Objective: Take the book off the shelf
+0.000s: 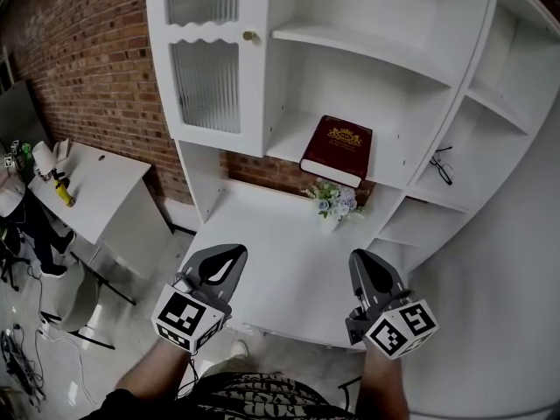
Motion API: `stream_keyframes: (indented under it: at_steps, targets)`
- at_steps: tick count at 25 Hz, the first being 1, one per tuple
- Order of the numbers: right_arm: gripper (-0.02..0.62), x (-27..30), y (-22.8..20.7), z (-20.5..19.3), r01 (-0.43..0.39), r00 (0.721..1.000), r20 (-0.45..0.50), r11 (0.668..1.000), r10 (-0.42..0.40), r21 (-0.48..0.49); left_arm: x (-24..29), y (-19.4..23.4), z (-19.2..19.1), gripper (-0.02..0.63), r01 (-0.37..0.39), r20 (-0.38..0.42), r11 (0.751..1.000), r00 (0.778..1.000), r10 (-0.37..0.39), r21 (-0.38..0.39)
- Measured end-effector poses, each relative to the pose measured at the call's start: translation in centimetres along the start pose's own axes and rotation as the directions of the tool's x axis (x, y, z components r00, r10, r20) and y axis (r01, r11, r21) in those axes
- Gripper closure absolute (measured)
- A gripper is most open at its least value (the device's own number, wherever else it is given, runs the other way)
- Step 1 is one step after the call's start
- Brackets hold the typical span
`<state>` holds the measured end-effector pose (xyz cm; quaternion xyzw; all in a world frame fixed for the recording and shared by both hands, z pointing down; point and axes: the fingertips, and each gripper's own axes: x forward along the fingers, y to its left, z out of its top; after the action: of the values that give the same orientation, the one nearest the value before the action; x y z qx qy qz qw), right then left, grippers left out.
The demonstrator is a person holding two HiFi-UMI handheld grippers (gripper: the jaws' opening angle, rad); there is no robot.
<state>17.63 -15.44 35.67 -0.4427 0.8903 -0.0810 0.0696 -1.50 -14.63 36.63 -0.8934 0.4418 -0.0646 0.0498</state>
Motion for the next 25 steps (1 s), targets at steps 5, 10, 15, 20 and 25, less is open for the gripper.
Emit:
stream_keyframes:
  at_steps: [5, 10, 15, 20, 25]
  targets:
    - [0.572, 2.2, -0.6, 0.6, 0.047, 0.999, 0.008, 0.999, -0.047, -0.011, 2.3, 2.0, 0.6, 0.606, 0.042, 0.019, 0.998, 0.999, -0.043, 0.043]
    - [0.572, 4.1, -1.1, 1.2, 0.102, 0.995, 0.018, 0.994, -0.102, -0.031, 4.0, 4.1, 0.5, 0.606, 0.095, 0.035, 0.994, 0.995, -0.097, 0.049]
    - [0.572, 6.1, -1.2, 1.2, 0.147, 0.989, 0.016, 0.988, -0.146, -0.042, 5.5, 6.6, 0.0, 0.604, 0.125, 0.047, 0.992, 0.991, -0.127, 0.034]
    - [0.572, 7.8, -0.5, 1.1, 0.189, 0.982, 0.01, 0.98, -0.189, -0.055, 6.4, 8.6, -0.6, 0.604, 0.171, 0.054, 0.985, 0.984, -0.172, 0.028]
    - [0.572, 8.5, 0.1, 0.8, 0.23, 0.973, 0.004, 0.971, -0.23, -0.067, 7.5, 9.4, -1.2, 0.604, 0.227, 0.059, 0.974, 0.972, -0.227, 0.016]
